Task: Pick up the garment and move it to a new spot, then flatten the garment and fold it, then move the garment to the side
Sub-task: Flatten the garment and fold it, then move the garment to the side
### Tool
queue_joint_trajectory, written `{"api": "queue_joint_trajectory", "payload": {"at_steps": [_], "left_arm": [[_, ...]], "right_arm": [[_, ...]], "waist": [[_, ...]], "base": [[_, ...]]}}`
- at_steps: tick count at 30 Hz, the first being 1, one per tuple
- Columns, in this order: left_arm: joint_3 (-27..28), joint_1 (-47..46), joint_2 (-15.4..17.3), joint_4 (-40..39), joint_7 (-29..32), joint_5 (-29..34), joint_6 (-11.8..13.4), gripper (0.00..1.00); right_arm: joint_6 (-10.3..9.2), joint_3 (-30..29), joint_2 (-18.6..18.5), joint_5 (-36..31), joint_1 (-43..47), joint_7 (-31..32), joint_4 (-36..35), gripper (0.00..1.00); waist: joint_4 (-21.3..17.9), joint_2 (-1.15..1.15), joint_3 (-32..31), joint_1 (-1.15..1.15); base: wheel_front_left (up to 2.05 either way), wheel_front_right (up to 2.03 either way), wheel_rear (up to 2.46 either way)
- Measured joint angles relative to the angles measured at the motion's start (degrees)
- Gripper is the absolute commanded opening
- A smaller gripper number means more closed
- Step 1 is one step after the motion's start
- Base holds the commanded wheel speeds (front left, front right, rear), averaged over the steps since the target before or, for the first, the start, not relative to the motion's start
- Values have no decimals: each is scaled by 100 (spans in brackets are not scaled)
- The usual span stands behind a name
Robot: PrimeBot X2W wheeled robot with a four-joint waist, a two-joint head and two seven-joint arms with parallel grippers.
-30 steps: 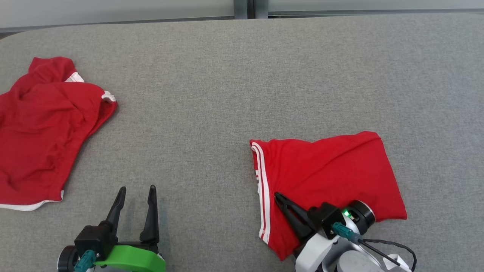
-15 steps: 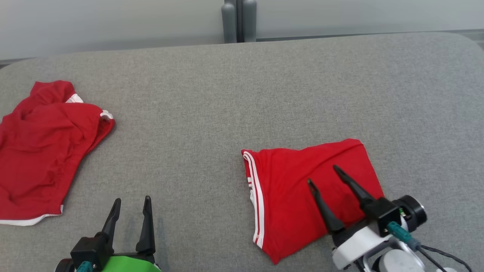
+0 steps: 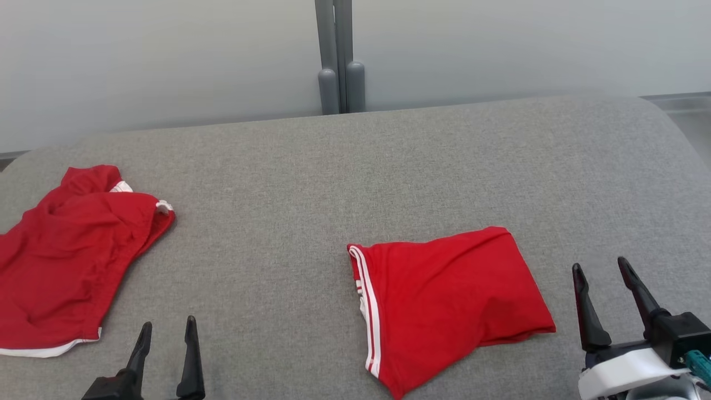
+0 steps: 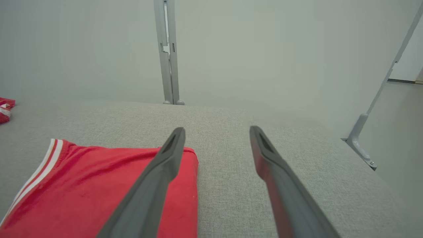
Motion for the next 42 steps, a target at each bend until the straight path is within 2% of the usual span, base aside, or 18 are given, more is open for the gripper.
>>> {"api": "queue_joint_trajectory", "payload": {"at_steps": [5,18,34,37,40,42], "left_arm": [[253,178,0,60,0,98,-23,100],[334,223,-4,115,0,166,-144,100],[313,223,-15,126,0,164,-170,100],[320,238,-18,112,0,151,-171,100],[343,270,-20,75,0,130,-176,100],[350,273,-21,52,0,127,-176,100]], "right_arm": [[0,-220,122,71,205,0,225,100],[0,-587,263,35,352,0,724,100],[0,-313,237,-4,222,0,800,100],[1,-49,215,312,153,12,1056,100],[0,214,-15,844,-280,697,906,100],[-3,369,-254,1313,-635,1543,625,100]], "waist": [[3,0,-165,0],[202,0,-234,0],[212,0,-202,0],[191,0,-202,0],[136,0,-191,0],[93,0,-177,0]], "base": [[0,0,0],[0,0,0],[0,0,0],[0,0,0],[0,0,0],[0,0,0]]}}
